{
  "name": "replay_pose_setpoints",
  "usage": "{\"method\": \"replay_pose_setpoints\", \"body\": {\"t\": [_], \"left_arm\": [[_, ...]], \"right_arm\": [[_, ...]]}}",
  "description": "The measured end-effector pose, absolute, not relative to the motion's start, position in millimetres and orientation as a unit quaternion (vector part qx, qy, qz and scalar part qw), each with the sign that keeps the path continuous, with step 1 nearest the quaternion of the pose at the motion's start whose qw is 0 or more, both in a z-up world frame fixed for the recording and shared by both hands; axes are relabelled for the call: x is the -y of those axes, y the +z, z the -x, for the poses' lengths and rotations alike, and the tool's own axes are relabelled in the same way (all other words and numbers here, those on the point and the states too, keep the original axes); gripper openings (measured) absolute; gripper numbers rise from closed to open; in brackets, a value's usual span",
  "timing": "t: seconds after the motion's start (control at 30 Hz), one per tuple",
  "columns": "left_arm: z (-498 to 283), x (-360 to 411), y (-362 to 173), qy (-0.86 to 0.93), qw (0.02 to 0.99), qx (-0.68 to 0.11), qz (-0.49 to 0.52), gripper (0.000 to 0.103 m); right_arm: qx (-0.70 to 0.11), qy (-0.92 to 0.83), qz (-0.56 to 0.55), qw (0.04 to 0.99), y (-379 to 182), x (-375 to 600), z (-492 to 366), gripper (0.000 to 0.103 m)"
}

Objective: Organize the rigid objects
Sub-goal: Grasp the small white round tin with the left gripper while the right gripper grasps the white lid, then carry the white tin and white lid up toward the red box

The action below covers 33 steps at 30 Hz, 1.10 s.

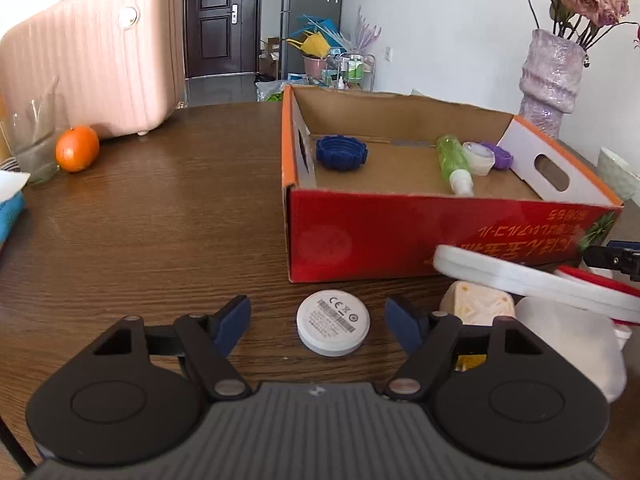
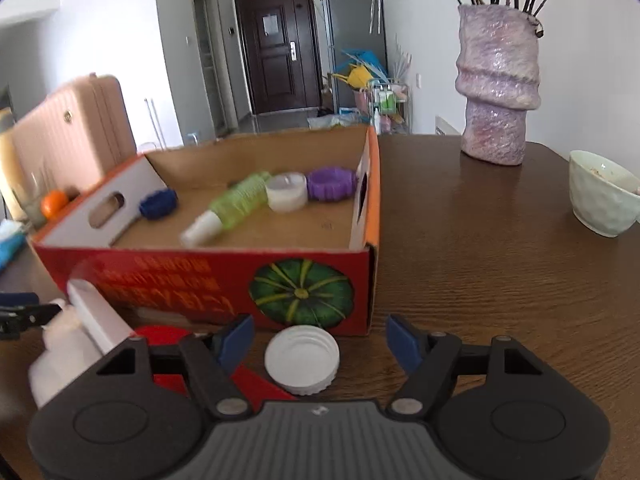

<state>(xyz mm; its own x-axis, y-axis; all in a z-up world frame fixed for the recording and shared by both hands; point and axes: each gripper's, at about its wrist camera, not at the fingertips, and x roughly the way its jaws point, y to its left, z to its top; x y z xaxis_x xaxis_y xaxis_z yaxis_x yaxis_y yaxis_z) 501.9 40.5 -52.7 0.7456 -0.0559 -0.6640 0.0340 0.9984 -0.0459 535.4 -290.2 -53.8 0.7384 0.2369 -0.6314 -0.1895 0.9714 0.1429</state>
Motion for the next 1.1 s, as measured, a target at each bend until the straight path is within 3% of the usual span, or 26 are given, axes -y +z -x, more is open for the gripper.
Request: {"method": "replay_pose_setpoints", "body": {"t": [0.07, 0.13, 0.17, 0.47, 0.67, 1.1], "left_arm": [[-498, -40, -57, -0.017, 0.941, -0.338, 0.006, 0.064], [-497, -40, -57, -0.016, 0.943, -0.332, -0.009, 0.041], [-497, -41, -56, -0.019, 0.943, -0.331, -0.004, 0.041], [-493, -41, -57, -0.025, 0.948, -0.317, 0.001, 0.04], [-479, -38, -46, 0.022, 0.961, -0.275, -0.03, 0.04], [-292, -22, 19, 0.109, 0.989, -0.096, -0.036, 0.04]], "right_arm": [[-0.351, 0.122, -0.032, 0.928, -59, 289, -535, 0.05], [-0.346, 0.132, -0.037, 0.928, -61, 289, -531, 0.044], [-0.343, 0.137, -0.04, 0.928, -62, 289, -530, 0.039], [-0.321, 0.142, -0.037, 0.936, -61, 283, -520, 0.039], [-0.256, 0.128, -0.006, 0.958, -42, 273, -501, 0.039], [-0.13, 0.17, 0.011, 0.977, 27, 259, -348, 0.039]]}}
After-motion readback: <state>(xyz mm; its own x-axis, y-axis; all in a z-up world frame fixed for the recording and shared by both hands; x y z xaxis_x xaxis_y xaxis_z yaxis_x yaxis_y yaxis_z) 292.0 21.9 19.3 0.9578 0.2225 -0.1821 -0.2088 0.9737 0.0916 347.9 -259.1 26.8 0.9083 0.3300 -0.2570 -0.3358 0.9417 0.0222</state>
